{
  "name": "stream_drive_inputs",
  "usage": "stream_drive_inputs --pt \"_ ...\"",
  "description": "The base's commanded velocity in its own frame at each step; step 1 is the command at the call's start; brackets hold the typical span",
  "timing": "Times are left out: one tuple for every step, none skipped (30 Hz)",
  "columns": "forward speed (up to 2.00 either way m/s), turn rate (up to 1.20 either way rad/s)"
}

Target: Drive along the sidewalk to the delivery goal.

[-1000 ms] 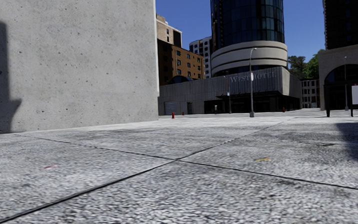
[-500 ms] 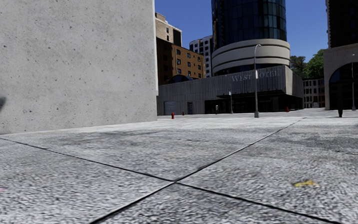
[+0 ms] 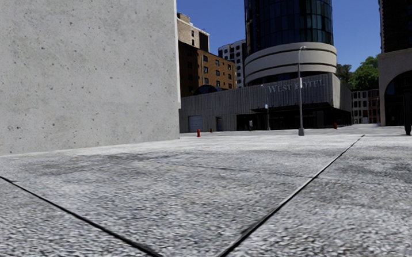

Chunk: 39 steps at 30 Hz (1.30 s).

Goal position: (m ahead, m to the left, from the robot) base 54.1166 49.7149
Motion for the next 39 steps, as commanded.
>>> stream_drive_inputs --pt "2.0 0.0" --pt "2.0 0.0" --pt "2.0 0.0" --pt "2.0 0.0" --pt "2.0 0.0" --pt "2.0 0.0" --pt "2.0 0.0" --pt "2.0 0.0" --pt "2.0 0.0" --pt "2.0 0.0" --pt "2.0 0.0" --pt "2.0 0.0" --pt "2.0 0.0" --pt "2.0 0.0" --pt "2.0 0.0" --pt "2.0 0.0" --pt "2.0 0.0" --pt "2.0 0.0" --pt "2.0 0.0" --pt "2.0 0.0" --pt "2.0 0.0" --pt "2.0 0.0" --pt "2.0 0.0" --pt "2.0 0.0" --pt "2.0 0.0" --pt "2.0 0.0" --pt "2.0 0.0" --pt "2.0 0.0" --pt "2.0 0.0" --pt "2.0 0.0" --pt "2.0 0.0" --pt "2.0 0.0" --pt "2.0 0.0" --pt "2.0 0.0" --pt "2.0 0.0" --pt "2.0 0.0" --pt "2.0 0.0" --pt "2.0 0.0" --pt "2.0 0.0"
